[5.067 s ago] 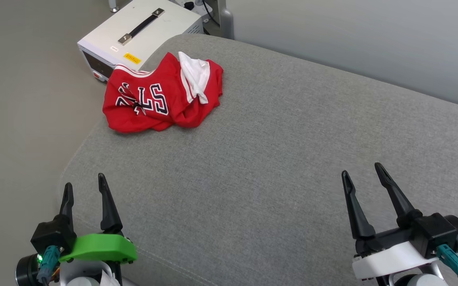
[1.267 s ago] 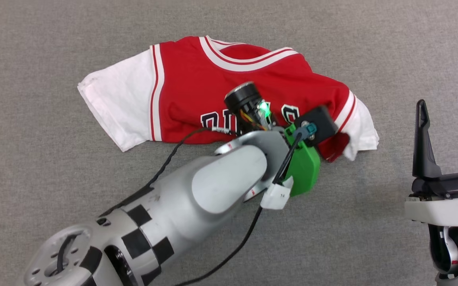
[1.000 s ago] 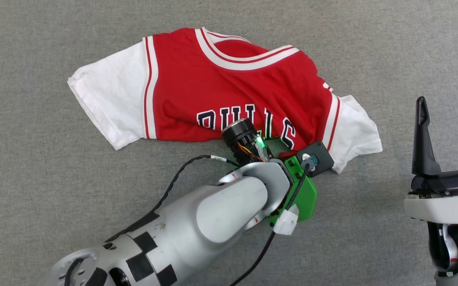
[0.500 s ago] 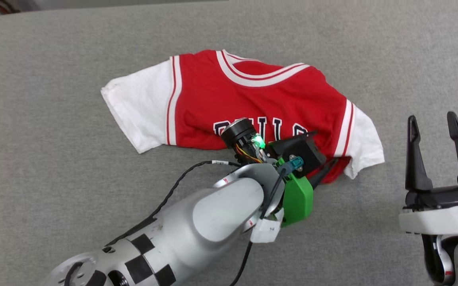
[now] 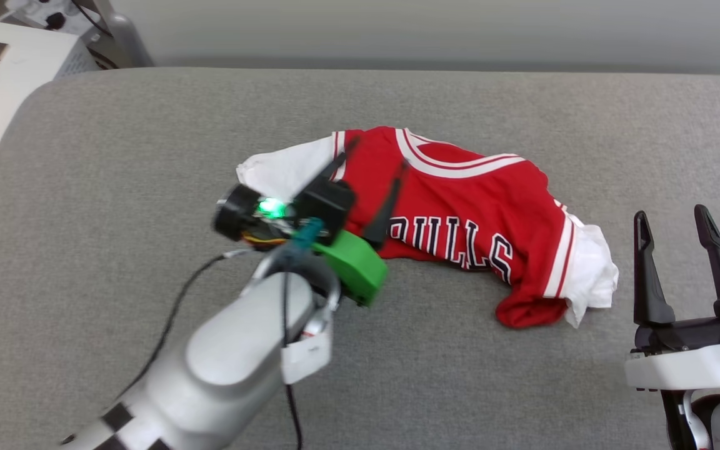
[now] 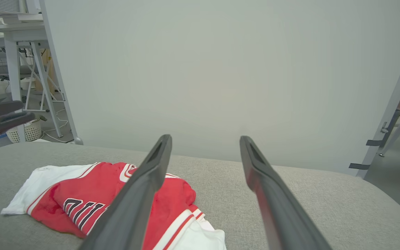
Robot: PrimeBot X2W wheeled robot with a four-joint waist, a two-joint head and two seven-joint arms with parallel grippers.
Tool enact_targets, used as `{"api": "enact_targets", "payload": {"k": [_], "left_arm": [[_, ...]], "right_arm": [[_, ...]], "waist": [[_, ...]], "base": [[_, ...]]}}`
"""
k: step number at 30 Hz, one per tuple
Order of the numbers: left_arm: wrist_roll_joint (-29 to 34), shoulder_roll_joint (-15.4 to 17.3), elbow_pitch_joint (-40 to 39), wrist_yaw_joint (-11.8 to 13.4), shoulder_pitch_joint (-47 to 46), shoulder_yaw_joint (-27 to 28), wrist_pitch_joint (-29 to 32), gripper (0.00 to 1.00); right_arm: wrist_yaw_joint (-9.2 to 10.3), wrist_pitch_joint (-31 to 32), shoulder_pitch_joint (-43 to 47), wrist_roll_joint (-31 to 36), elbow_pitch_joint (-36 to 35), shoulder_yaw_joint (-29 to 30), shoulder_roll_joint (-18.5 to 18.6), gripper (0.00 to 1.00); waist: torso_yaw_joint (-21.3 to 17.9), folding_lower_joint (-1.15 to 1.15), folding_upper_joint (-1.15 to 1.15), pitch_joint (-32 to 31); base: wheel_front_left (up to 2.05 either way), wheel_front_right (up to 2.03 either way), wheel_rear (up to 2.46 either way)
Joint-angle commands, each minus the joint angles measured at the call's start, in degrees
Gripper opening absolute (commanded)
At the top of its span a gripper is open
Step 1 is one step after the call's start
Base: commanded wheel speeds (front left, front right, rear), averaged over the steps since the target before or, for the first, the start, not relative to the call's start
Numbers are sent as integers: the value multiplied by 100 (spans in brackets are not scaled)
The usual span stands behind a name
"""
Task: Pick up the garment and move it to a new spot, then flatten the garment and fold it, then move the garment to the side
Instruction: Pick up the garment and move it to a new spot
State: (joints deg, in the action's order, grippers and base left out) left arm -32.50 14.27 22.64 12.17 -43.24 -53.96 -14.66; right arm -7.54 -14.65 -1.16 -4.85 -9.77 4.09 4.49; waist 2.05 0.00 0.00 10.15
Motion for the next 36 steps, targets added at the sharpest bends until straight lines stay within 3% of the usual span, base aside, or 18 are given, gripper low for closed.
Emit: {"api": "enact_targets", "payload": {"k": [1,7,13,21,24,36], "left_arm": [[102,166,-234,193,227,265,-29,100],[569,679,-1192,793,1211,1543,-32,100],[975,786,-1766,921,2298,2681,-33,100],[1554,354,-2311,539,3638,3785,-33,100],[1687,159,-2260,253,3963,4138,-33,100],[2258,-547,-1893,-620,4412,4856,-33,100]], "right_arm": [[5,-35,68,34,14,-15,15,100],[5,-35,110,8,51,-27,9,100],[5,-35,155,-54,140,-95,10,100],[5,-35,306,-187,320,-128,-27,100],[5,-35,367,-277,413,-122,-47,100],[5,-35,624,-383,756,-184,-83,100]], "waist": [[162,0,0,-159],[215,0,0,-221],[187,0,0,-282],[146,0,0,-371],[132,0,0,-395],[156,0,0,-476]], "base": [[0,0,0],[0,0,0],[0,0,0],[0,0,0],[0,0,0],[0,0,0]]}}
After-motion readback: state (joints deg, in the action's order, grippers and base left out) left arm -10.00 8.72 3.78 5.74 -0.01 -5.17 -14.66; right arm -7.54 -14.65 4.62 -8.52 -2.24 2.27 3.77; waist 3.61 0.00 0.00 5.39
